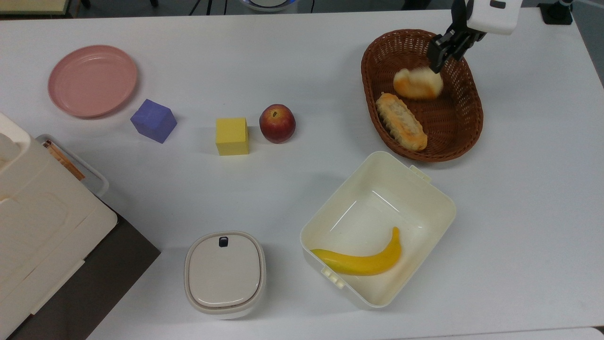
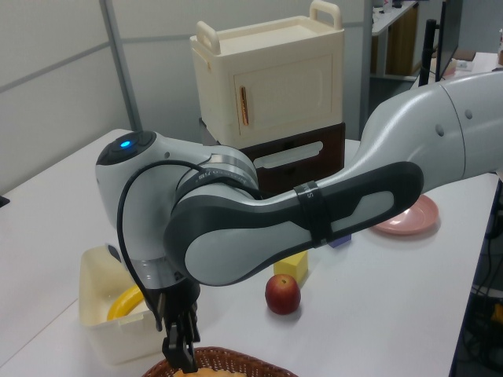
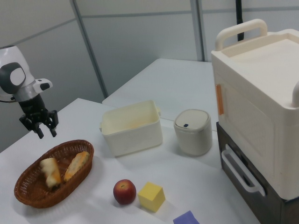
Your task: Put the bread in the basket
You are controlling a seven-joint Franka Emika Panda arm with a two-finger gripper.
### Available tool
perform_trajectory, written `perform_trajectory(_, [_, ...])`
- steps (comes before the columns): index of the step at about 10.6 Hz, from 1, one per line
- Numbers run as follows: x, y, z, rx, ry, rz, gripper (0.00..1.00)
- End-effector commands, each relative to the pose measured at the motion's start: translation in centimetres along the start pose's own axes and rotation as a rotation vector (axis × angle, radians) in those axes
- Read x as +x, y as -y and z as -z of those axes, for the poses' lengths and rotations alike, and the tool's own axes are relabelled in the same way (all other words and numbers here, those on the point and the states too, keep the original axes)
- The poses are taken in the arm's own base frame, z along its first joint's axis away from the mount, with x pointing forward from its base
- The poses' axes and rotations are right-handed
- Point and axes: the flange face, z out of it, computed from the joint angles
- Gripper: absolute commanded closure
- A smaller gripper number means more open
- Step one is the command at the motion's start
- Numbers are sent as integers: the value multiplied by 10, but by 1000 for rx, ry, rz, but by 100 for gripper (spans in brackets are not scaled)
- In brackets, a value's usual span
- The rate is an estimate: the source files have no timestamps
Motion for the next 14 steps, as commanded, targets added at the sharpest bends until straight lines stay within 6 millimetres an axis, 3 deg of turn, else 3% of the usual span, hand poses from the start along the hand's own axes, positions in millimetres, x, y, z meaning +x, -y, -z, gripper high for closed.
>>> perform_trajectory(1, [-11, -42, 14, -10, -5, -83, 0])
perform_trajectory(4, [-33, -146, 34, -45, -34, -234, 0])
perform_trajectory(6, [-58, -216, 45, -63, -47, -350, 0])
perform_trajectory(10, [-121, -348, 39, -64, -34, -570, 0])
perform_trajectory(12, [-151, -393, 35, -46, -33, -624, 0])
perform_trajectory(14, [-161, -402, 38, -42, -31, -636, 0])
